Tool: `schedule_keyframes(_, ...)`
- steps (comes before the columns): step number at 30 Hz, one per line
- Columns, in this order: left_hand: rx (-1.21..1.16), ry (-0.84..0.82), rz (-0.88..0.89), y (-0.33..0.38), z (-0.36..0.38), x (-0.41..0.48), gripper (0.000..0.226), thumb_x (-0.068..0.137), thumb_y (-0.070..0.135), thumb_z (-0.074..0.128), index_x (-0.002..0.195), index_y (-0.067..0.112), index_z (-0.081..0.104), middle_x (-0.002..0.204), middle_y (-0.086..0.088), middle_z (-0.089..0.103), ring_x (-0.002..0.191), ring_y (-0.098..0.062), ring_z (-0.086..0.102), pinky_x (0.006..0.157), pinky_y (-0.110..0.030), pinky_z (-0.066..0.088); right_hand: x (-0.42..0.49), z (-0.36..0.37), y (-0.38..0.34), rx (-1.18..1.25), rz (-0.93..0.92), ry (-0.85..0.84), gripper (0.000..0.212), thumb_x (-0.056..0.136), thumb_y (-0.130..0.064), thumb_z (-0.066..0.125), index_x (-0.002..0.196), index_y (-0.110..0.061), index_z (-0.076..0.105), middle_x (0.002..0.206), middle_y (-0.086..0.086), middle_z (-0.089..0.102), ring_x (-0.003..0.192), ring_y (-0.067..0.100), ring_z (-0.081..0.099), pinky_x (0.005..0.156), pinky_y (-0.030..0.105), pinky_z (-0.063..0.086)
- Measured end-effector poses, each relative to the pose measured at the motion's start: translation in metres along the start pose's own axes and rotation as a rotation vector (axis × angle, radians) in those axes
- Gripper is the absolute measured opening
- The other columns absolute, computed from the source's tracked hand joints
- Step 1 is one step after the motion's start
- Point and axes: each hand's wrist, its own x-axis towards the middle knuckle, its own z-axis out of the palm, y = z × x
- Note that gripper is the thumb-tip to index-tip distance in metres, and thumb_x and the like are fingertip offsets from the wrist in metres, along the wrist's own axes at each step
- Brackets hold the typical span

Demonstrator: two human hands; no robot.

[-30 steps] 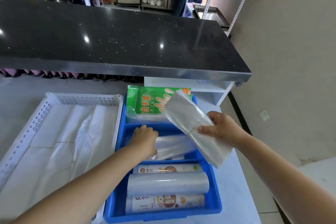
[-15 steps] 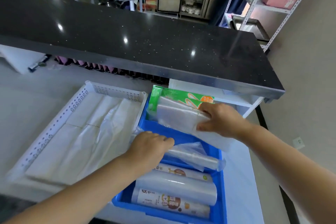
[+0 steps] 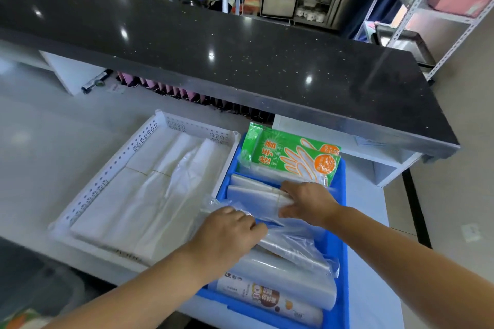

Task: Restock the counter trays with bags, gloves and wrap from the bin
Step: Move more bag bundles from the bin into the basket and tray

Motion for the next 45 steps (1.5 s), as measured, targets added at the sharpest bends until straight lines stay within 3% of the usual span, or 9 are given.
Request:
schedule_keyframes(5,-0.048,0.035,-0.002,0.004,0.001,0.002,0.018,0.058,0.003,0.061,0.059,0.021,0.058,0.048,0.004,0.053,0.045,-0.013,0.051,0.047,-0.020,0.044,0.001,-0.003,0.003,0.153,0.003,-0.072,0.034,0.071,-0.046,0.073,0.090,-0.027,0.052,0.086,-0.004,0.054,0.078,0.018,0.048,0.064,0.026,0.032)
schedule_keyframes(9,-0.062,0.008,0.005,0.006,0.004,0.004,0.025,0.048,0.001,0.070,0.061,0.020,0.058,0.049,0.004,0.054,0.045,-0.013,0.051,0.047,-0.020,0.043,0.000,0.003,0.003,0.131,0.057,-0.096,0.041,0.072,-0.048,0.072,0.103,-0.025,0.056,0.103,0.001,0.063,0.088,0.017,0.051,0.072,0.024,0.034)
schedule_keyframes(19,-0.066,-0.014,-0.004,0.007,0.005,0.006,0.028,0.043,0.002,0.071,0.063,0.019,0.061,0.048,0.004,0.053,0.042,-0.013,0.049,0.045,-0.020,0.040,-0.011,-0.003,0.002,-0.328,-0.165,0.118,0.053,0.083,-0.049,0.060,0.122,-0.015,0.050,0.109,0.005,0.060,0.096,0.025,0.057,0.075,0.037,0.049)
schedule_keyframes(23,-0.069,-0.041,-0.016,0.007,0.006,0.007,0.034,0.036,0.000,0.070,0.062,0.019,0.061,0.046,0.004,0.050,0.041,-0.013,0.047,0.044,-0.018,0.036,-0.014,0.002,0.009,-0.148,-0.139,0.015,0.043,0.083,-0.037,0.064,0.121,-0.021,0.056,0.113,0.002,0.060,0.103,0.022,0.055,0.085,0.033,0.046)
schedule_keyframes(29,-0.043,-0.050,-0.083,0.001,0.004,0.025,0.038,0.025,0.000,0.069,0.056,0.019,0.057,0.041,0.003,0.047,0.036,-0.015,0.046,0.041,-0.017,0.033,-0.021,-0.021,0.016,0.372,0.006,0.166,0.023,0.088,-0.021,0.063,0.111,-0.018,0.065,0.099,0.002,0.068,0.075,0.010,0.056,0.069,0.020,0.045)
schedule_keyframes(32,-0.025,-0.095,-0.169,-0.010,0.004,0.048,0.038,0.026,0.001,0.072,0.057,0.019,0.058,0.040,0.000,0.052,0.035,-0.018,0.051,0.040,-0.015,0.026,-0.034,-0.042,0.009,0.640,-0.022,0.162,0.030,0.088,-0.038,0.055,0.108,-0.019,0.067,0.089,-0.009,0.067,0.080,0.012,0.063,0.077,0.026,0.052)
schedule_keyframes(37,-0.112,-0.201,-0.258,-0.020,0.030,0.061,0.016,0.076,0.011,0.056,0.090,0.019,0.057,0.078,-0.006,0.067,0.077,-0.032,0.064,0.054,-0.026,0.029,-0.057,-0.028,-0.002,0.057,0.044,-0.047,0.051,0.078,-0.047,0.065,0.125,-0.032,0.051,0.119,-0.008,0.063,0.103,0.016,0.059,0.084,0.033,0.050)
schedule_keyframes(41,-0.250,-0.319,-0.269,-0.022,0.040,0.068,0.012,0.078,0.020,0.055,0.075,0.023,0.044,0.068,0.001,0.049,0.075,-0.029,0.058,0.047,-0.027,0.018,-0.062,-0.014,-0.002,0.026,0.071,0.017,0.026,0.084,-0.022,0.056,0.110,-0.022,0.059,0.107,0.001,0.067,0.094,0.024,0.060,0.074,0.034,0.050)
schedule_keyframes(45,-0.327,-0.537,-0.301,-0.042,0.042,0.063,0.019,0.074,0.027,0.065,0.078,0.024,0.047,0.086,0.002,0.055,0.080,-0.023,0.055,0.055,-0.026,0.031,-0.058,-0.006,-0.002,0.059,0.088,-0.046,0.016,0.083,-0.020,0.054,0.098,-0.015,0.059,0.097,0.006,0.067,0.088,0.026,0.059,0.070,0.033,0.048)
